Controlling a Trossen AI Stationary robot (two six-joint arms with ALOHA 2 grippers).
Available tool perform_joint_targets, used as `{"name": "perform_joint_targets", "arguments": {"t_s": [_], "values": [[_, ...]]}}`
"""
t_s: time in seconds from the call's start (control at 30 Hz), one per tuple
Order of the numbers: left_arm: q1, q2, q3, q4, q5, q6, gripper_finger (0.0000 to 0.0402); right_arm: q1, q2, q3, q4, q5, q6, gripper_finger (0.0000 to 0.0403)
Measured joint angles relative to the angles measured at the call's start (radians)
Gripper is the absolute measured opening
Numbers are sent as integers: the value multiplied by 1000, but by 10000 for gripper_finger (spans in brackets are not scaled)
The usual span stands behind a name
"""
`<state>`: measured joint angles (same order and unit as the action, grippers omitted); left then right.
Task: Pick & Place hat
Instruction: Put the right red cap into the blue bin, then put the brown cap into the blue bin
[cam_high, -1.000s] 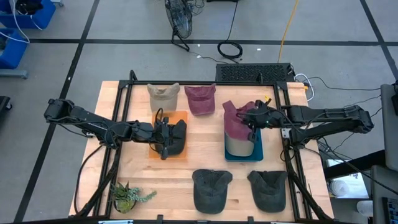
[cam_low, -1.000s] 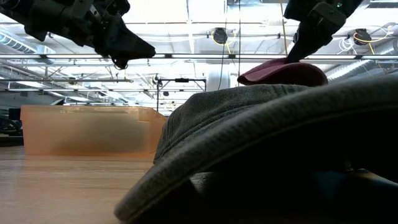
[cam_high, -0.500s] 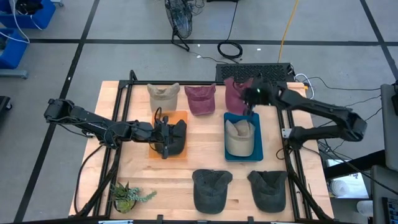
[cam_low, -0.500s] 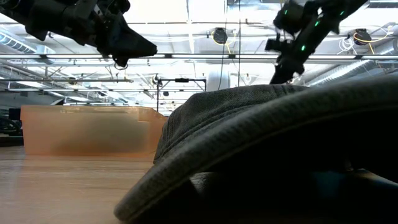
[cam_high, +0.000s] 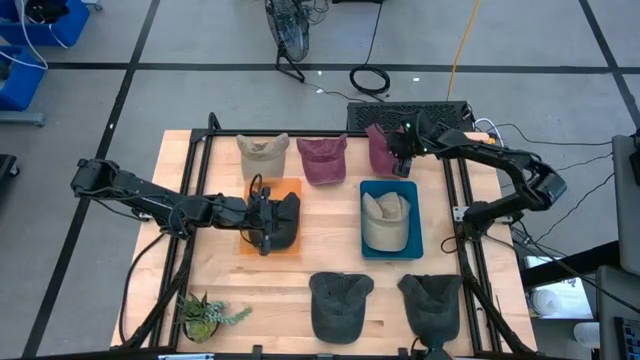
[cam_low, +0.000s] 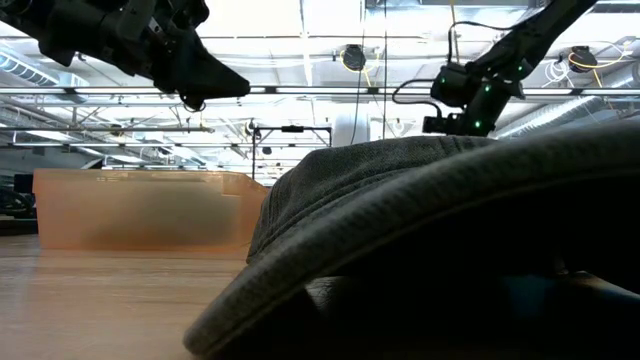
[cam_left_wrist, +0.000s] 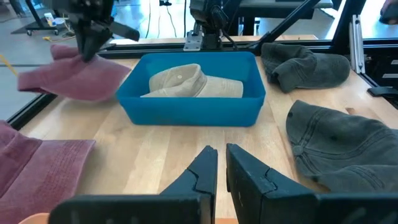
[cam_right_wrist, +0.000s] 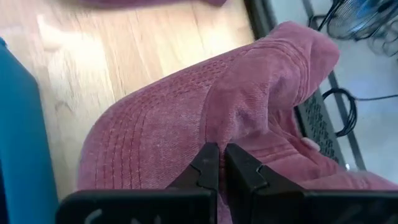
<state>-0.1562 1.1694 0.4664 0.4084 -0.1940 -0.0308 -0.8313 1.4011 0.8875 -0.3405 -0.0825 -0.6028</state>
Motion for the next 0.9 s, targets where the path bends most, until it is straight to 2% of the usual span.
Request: {"name": "perform_joint_targets", "arguments": {"t_s": [0.43, 0.7, 0.8, 0.9], "values": [[0, 0, 0, 7, -26, -16, 42, -6, 99, 0, 7, 1, 37, 20], [7, -7, 2, 12, -162, -34, 42, -6, 79, 0, 15, 18, 25, 45], [47, -34, 42, -34, -195, -87, 42, -5, 40, 0, 14, 32, 35, 68], [93, -59, 132, -182, -171, -81, 42, 4, -21, 0, 12, 32, 72, 101]]}}
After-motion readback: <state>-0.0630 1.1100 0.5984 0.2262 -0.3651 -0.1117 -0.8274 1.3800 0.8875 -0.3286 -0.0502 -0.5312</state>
